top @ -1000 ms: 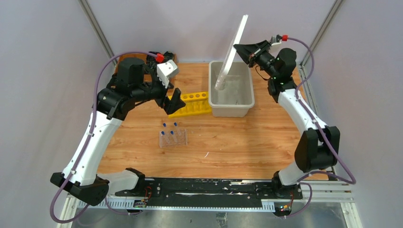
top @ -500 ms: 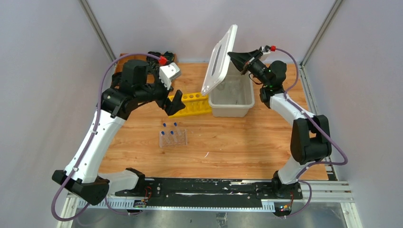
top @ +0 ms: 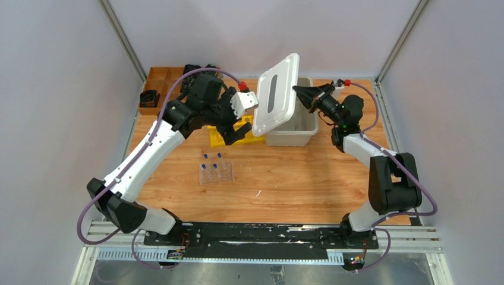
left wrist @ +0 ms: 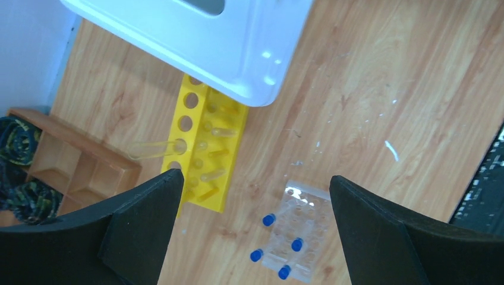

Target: Organize the chemistry lab equipment

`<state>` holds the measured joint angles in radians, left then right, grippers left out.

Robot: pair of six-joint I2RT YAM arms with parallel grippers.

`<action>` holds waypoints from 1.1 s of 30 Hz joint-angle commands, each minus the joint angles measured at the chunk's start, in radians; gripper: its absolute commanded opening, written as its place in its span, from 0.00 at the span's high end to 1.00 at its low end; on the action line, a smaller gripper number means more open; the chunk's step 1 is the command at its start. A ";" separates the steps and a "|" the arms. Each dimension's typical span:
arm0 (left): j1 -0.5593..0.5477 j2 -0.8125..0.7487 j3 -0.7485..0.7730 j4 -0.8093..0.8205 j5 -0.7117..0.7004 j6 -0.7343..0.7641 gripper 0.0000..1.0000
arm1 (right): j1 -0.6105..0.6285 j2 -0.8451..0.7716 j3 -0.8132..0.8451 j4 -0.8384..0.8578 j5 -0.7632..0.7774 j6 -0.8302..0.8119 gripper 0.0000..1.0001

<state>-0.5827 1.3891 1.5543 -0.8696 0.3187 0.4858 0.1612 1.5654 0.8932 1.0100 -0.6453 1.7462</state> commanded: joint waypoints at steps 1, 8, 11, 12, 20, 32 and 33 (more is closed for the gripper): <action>-0.008 0.060 0.070 0.018 -0.075 0.097 0.00 | -0.067 -0.082 -0.060 0.058 -0.038 -0.043 1.00; -0.029 0.156 0.123 0.018 -0.096 0.111 0.00 | -0.138 -0.084 -0.147 0.036 -0.103 -0.094 0.91; -0.036 0.170 0.107 0.018 -0.101 0.118 0.00 | -0.184 -0.081 -0.180 0.020 -0.122 -0.126 0.88; -0.036 0.172 0.100 0.018 -0.102 0.122 0.00 | -0.199 -0.081 -0.188 0.011 -0.131 -0.140 0.87; -0.038 0.212 0.069 0.018 -0.116 0.132 0.00 | -0.261 -0.112 -0.179 -0.168 -0.171 -0.307 0.81; -0.045 0.222 -0.014 0.105 -0.159 0.113 0.00 | -0.283 -0.267 0.082 -1.005 0.046 -0.855 0.58; -0.045 0.228 -0.017 0.106 -0.159 0.113 0.00 | -0.282 -0.279 0.115 -1.080 0.101 -0.901 0.58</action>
<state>-0.6151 1.6127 1.5681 -0.8223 0.1802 0.6018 -0.1055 1.3739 0.8444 0.3222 -0.7193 1.1397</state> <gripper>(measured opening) 0.997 0.410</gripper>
